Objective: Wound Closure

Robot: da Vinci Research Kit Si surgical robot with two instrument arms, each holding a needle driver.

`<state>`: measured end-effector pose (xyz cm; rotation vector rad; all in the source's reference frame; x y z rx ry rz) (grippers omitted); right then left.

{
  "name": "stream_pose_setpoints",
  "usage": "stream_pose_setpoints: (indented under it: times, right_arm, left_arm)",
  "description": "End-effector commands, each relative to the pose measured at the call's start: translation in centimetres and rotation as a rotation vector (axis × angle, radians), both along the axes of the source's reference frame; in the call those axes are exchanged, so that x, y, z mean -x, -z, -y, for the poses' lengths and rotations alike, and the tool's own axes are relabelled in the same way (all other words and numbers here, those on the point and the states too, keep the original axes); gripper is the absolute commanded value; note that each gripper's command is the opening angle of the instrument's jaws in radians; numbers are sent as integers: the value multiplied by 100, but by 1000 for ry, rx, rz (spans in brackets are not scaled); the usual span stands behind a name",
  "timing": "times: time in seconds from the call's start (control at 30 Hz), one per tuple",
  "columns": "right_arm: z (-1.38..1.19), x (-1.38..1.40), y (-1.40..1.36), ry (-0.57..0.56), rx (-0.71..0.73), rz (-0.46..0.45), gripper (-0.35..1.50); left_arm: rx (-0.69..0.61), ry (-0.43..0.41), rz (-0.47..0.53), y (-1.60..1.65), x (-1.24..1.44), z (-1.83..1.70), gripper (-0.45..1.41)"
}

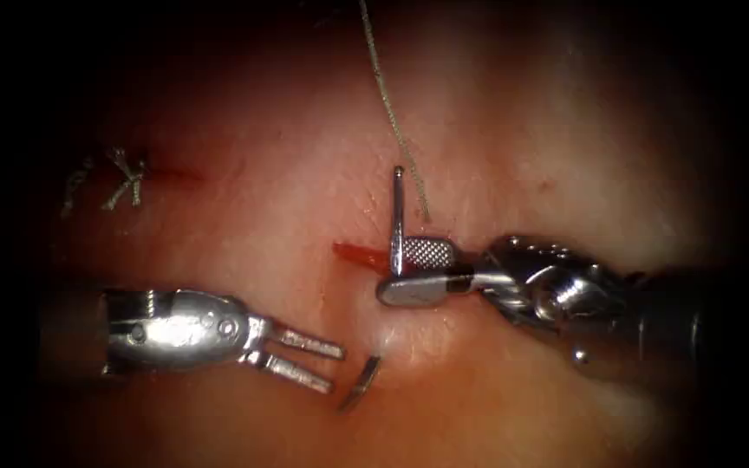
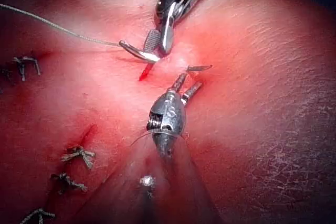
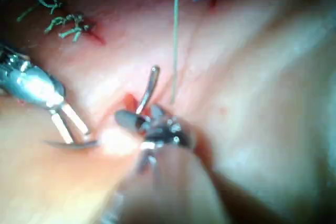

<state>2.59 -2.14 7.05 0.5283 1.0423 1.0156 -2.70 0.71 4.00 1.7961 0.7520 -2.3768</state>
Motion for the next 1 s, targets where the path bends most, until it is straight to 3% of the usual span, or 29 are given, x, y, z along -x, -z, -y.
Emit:
stream_pose_setpoints:
  times: [0.03, 0.2, 0.57, 0.67, 0.83, 0.87, 1.0]
  right_arm:
    - [-8, 1, 3, 14, 17, -2, 125]
    - [-20, 10, 15, 39, 54, 2, 121]
    - [-11, 9, 5, 50, 64, -2, 120]
    - [-5, 8, -2, 52, 72, -2, 120]
    - [3, 6, -6, 55, 79, -2, 120]
    - [4, 6, -6, 55, 80, -2, 120]
    - [4, 6, -6, 55, 79, -2, 118]
  left_arm:
    - [16, 5, 22, -7, 8, 3, 36]
    - [52, 30, 75, -3, 15, 6, 49]
    - [45, 68, 110, 0, 27, 8, 44]
    - [41, 86, 126, -1, 33, 7, 27]
    - [-63, 155, 70, -8, 34, 2, -25]
    - [-79, 163, 60, -10, 34, 1, -45]
    - [-179, 199, 20, -10, 29, 2, -45]
